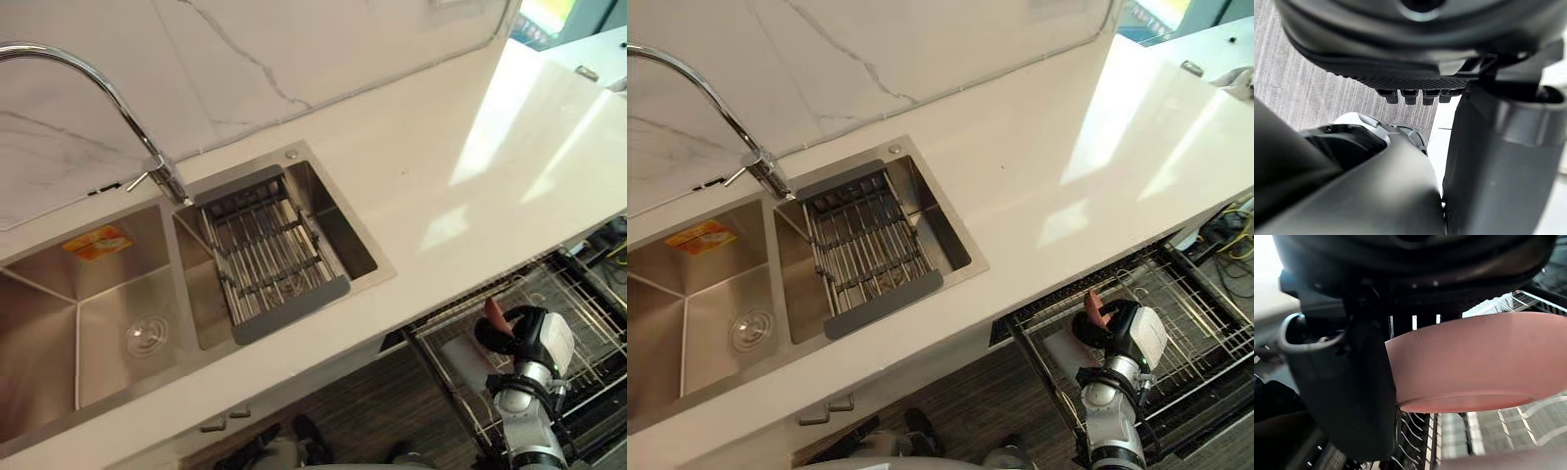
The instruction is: Walk over to the sink, pick up the cup, carry it to the dishwasher, place the cup inside the dishwasher, then close the dishwasher door
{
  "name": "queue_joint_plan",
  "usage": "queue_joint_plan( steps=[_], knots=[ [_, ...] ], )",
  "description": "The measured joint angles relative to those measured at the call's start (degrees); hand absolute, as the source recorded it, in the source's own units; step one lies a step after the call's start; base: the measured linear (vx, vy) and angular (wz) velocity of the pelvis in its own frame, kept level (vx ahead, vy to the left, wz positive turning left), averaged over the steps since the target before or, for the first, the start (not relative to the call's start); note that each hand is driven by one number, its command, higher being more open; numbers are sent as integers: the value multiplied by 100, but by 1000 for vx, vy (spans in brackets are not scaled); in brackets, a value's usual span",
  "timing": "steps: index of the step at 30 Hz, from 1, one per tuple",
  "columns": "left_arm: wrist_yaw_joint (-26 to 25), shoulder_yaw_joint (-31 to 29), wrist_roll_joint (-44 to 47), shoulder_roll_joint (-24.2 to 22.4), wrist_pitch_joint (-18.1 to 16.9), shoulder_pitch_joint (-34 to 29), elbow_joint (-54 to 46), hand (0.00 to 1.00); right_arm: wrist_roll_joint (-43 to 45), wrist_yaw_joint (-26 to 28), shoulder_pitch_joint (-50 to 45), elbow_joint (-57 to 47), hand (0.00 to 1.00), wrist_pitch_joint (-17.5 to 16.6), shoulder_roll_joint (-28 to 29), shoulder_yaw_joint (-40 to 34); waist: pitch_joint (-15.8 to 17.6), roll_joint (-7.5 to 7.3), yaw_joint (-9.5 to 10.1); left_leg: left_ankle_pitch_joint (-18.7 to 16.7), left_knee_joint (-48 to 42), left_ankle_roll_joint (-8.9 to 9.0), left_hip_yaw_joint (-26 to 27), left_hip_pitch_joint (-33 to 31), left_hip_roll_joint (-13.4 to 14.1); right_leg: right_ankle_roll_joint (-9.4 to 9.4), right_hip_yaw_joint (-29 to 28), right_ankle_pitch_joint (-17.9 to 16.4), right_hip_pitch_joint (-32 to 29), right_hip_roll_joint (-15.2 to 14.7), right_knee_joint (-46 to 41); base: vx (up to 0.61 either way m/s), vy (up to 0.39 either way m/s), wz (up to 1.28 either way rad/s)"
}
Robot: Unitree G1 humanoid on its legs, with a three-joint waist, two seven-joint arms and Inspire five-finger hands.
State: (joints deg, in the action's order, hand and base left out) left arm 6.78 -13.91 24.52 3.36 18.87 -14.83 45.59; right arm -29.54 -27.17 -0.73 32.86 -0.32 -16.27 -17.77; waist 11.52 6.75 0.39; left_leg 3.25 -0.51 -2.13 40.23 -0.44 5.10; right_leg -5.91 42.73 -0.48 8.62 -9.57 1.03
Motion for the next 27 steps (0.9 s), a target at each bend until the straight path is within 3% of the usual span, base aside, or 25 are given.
queue_joint_plan(
  steps=[3,4,10,15,21,27],
  knots=[
    [81,102,6,-5,4,7,1,100,-37,1,63,283,0,360,-114,-2,14,144,5,96,62,32,-174,-49,-22,2,149,-34,13,10,-23,-31,36,25],
    [102,136,12,-4,5,7,3,100,-124,-3,66,353,100,527,-140,-8,25,182,8,127,81,37,-233,-65,-24,7,185,-48,12,17,-33,-33,28,19],
    [250,156,13,8,32,22,4,100,-160,-191,78,513,100,1292,-152,-417,64,251,-10,318,232,257,-366,-108,-38,42,296,-118,-46,25,-114,-33,32,10],
    [332,151,10,12,34,26,14,100,-164,-470,163,492,100,1500,-162,-733,76,243,-77,358,231,455,-354,-106,-10,81,276,-145,-67,24,-152,-27,28,-2],
    [350,143,5,11,71,37,12,100,-36,-574,195,312,100,1329,-142,-992,91,222,-110,314,211,519,-287,-47,33,107,128,-167,-91,34,-183,-30,42,-12],
    [338,126,-38,-9,35,39,14,100,753,-586,-23,-788,100,563,116,-1346,114,188,-125,242,133,512,-111,64,143,156,-108,-209,-98,92,-201,-19,18,-21]
  ],
)
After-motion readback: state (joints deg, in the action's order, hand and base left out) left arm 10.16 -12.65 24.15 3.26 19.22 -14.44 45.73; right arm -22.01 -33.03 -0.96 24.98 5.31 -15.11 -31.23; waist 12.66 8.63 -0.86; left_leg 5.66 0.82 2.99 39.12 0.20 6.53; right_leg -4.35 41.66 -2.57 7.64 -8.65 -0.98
